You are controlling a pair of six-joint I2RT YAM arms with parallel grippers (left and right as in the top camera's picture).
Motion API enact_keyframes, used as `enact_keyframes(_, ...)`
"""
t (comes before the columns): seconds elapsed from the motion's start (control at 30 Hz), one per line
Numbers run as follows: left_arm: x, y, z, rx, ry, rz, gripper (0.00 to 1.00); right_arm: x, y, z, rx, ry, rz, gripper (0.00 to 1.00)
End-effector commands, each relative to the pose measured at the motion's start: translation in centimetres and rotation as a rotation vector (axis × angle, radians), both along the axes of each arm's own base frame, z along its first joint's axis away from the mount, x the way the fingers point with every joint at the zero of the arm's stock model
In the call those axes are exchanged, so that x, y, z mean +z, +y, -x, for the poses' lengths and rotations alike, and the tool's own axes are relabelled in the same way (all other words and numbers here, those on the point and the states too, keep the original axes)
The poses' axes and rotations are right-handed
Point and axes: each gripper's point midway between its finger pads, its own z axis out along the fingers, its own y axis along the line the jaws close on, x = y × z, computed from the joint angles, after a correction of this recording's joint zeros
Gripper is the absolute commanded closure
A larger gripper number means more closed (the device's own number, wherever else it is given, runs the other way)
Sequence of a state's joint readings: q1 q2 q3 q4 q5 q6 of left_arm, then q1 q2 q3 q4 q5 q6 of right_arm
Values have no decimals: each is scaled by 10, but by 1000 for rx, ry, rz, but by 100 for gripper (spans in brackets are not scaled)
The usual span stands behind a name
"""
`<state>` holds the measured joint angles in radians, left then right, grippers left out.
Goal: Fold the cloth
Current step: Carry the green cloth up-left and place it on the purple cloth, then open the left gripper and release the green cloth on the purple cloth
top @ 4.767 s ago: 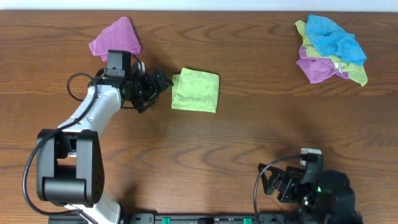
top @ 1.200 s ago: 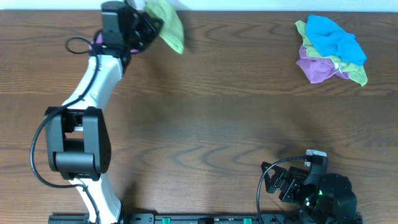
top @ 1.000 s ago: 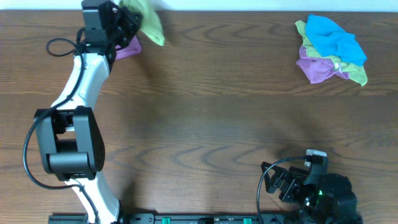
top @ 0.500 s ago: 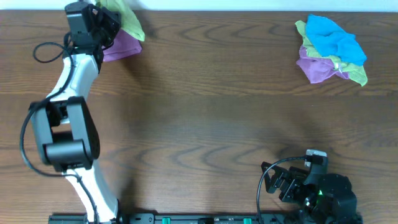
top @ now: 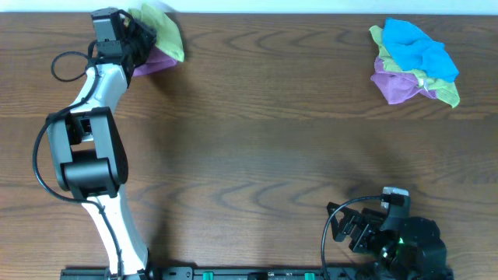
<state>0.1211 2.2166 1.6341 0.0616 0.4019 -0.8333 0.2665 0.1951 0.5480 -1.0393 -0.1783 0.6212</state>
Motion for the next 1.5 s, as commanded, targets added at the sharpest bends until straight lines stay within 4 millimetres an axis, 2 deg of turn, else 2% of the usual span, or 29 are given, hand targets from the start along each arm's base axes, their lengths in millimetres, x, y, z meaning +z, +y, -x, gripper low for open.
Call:
enact_keyframes(0.0,3,19,-1,47,8,-86,94,0,-3,-1,-26,-2,-2,1)
enact_keyframes(0.4,-15,43,8,149,85,-183,92,0,-3,-1,-26,-2,-2,1)
enact_keyframes(0.6,-17,48,9,156,94,-216,76,0,-3,-1,-26,-2,-2,1)
enact_keyframes(0.67,-17,50,9,159,95,-221,68,0,-3,-1,-26,-2,-2,1)
enact_keyframes(0.77,-17,54,10,165,95,-222,49,0,-3,-1,-26,-2,-2,1)
enact_keyframes(0.9,-17,65,11,179,96,-225,38,0,-3,-1,-26,-2,-2,1)
enact_keyframes(1.2,-17,95,16,227,101,-221,30,0,-3,-1,-26,-2,-2,1)
enact_keyframes(1.47,-16,116,20,250,102,-235,29,0,-3,-1,-26,-2,-2,1)
